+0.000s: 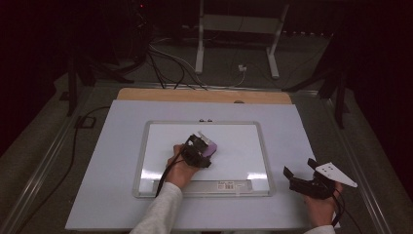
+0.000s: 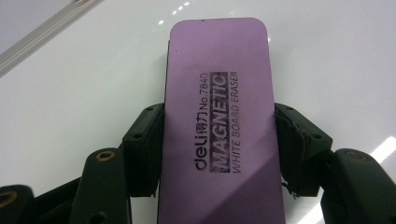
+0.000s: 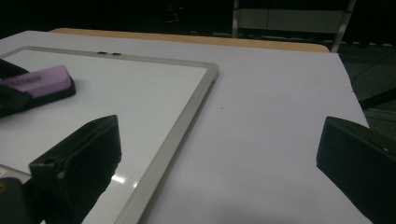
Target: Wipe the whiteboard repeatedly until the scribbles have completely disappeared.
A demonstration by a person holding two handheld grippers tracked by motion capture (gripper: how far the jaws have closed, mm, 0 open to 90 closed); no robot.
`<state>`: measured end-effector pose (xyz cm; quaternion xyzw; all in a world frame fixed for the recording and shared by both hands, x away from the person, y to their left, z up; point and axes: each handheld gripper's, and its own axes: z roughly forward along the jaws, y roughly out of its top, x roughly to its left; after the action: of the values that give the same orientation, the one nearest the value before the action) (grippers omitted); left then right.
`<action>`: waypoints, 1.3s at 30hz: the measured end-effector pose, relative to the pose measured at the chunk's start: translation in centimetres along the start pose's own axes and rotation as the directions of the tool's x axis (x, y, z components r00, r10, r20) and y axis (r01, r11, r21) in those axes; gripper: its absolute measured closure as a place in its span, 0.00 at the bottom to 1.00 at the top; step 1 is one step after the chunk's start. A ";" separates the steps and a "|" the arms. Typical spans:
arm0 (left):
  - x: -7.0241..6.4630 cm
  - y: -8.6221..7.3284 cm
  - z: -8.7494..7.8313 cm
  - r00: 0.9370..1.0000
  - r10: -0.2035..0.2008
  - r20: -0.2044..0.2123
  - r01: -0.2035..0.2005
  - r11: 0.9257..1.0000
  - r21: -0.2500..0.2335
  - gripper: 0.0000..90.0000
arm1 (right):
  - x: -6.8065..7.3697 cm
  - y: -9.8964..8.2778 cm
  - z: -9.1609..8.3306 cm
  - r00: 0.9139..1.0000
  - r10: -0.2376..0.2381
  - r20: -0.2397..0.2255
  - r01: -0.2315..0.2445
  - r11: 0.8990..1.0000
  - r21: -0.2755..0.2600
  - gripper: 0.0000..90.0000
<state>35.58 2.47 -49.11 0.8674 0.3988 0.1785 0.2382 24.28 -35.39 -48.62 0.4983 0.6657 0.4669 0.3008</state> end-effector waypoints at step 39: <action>3.7 -4.4 -3.1 0.985 -0.073 -0.154 0.050 0.988 -0.147 0.35 | 0.3 0.1 0.2 1.000 -0.006 -0.008 0.006 1.000 0.002 0.00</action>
<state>33.66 8.67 -48.50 0.8184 0.4293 0.2677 0.2724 24.36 -35.07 -48.61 0.4948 0.6687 0.4674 0.2992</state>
